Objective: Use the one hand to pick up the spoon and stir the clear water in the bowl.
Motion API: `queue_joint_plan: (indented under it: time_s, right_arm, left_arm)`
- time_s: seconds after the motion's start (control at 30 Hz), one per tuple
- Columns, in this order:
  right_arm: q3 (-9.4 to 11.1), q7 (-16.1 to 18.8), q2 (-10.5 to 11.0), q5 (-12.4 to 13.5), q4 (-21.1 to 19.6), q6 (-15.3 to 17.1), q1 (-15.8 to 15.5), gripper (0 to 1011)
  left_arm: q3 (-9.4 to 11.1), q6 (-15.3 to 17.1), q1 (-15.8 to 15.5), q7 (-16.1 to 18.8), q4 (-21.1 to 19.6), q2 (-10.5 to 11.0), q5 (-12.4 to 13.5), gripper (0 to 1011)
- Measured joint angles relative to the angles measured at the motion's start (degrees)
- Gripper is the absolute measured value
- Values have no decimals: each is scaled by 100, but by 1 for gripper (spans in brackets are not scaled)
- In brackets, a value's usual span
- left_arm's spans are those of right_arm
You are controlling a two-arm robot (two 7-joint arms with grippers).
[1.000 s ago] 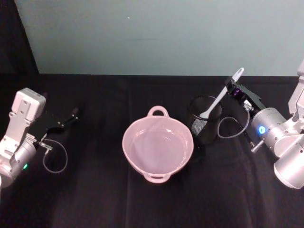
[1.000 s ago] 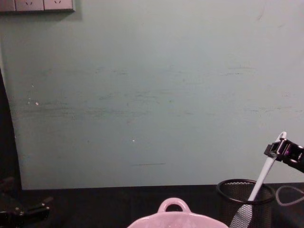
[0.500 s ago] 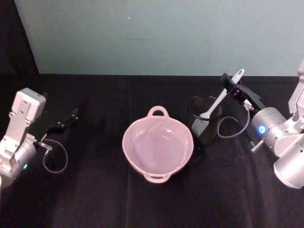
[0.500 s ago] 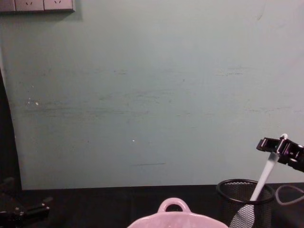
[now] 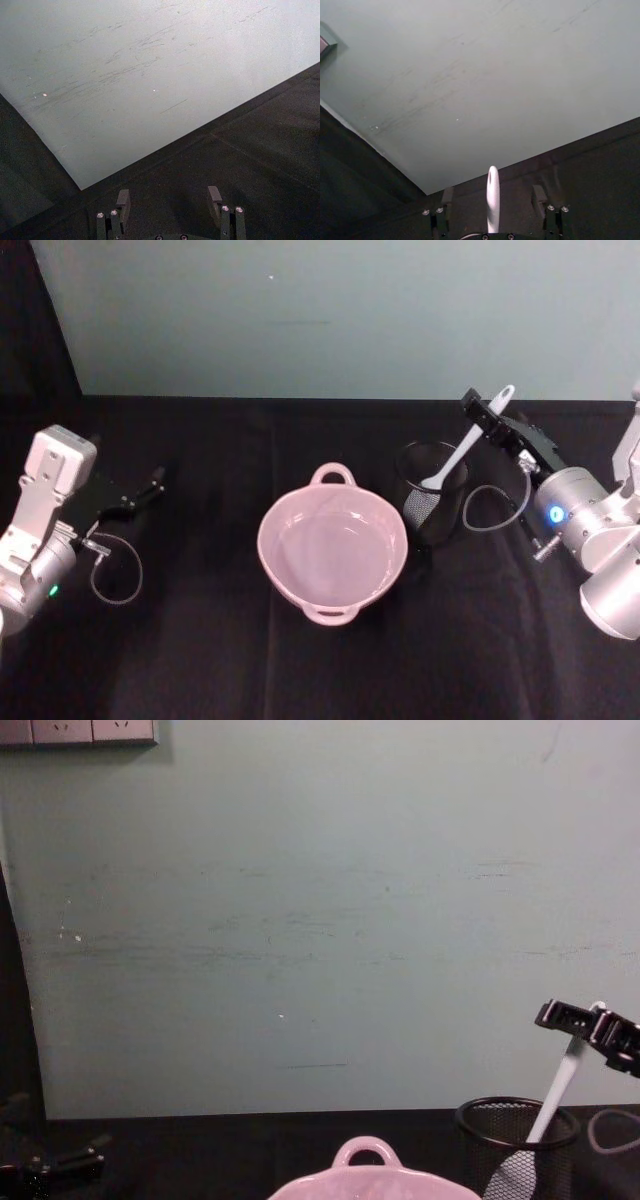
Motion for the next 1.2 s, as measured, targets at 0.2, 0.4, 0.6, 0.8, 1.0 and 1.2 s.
queue_joint_plan:
  time_s: [0.2,0.4,0.6,0.8,1.0,1.2]
  right_arm:
    - [79,5,62,-18,-230,30,-143,1002]
    - [112,-24,181,-21,-551,166,-317,1002]
    - [84,-29,447,-229,-953,250,-574,1002]
    - [122,-30,707,-713,-1345,73,-945,1003]
    - [179,-41,894,-1216,-1517,-286,-1289,1002]
    - [207,-99,999,-1811,-1410,-791,-1580,1002]
  left_arm:
    - [0,0,0,0,0,0,0,1011]
    - [0,0,0,0,0,0,0,1011]
    - [0,0,0,0,0,0,0,1011]
    - [0,0,0,0,0,0,0,1011]
    - [0,0,0,0,0,0,0,1011]
    - [0,0,0,0,0,0,0,1011]
